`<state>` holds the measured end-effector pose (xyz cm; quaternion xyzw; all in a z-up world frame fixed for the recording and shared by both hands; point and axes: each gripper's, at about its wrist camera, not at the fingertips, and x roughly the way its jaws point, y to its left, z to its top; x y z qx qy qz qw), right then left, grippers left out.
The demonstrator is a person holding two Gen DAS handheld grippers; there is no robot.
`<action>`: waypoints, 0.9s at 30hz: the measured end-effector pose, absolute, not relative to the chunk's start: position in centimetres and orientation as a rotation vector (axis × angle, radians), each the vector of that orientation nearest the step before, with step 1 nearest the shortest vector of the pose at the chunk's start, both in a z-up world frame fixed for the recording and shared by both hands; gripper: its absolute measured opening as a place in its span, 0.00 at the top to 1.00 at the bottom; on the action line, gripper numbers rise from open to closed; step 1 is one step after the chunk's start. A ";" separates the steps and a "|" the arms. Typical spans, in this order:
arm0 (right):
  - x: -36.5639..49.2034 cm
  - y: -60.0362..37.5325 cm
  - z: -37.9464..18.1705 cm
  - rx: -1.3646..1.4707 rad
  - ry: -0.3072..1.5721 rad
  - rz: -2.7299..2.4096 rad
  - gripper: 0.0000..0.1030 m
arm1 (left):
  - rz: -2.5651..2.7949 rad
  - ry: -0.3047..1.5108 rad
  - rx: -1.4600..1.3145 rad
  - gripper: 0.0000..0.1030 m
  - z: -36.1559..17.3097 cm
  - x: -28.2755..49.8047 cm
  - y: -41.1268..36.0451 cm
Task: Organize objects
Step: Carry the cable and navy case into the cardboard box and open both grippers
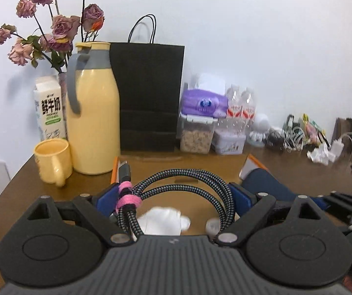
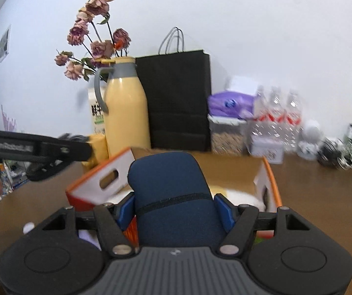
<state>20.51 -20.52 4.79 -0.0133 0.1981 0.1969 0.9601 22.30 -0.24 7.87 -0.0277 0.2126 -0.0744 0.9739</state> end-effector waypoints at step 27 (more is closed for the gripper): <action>32.2 -16.2 0.9 0.016 0.513 0.317 0.34 | -0.011 0.544 -0.094 0.08 2.8 33.1 -1.0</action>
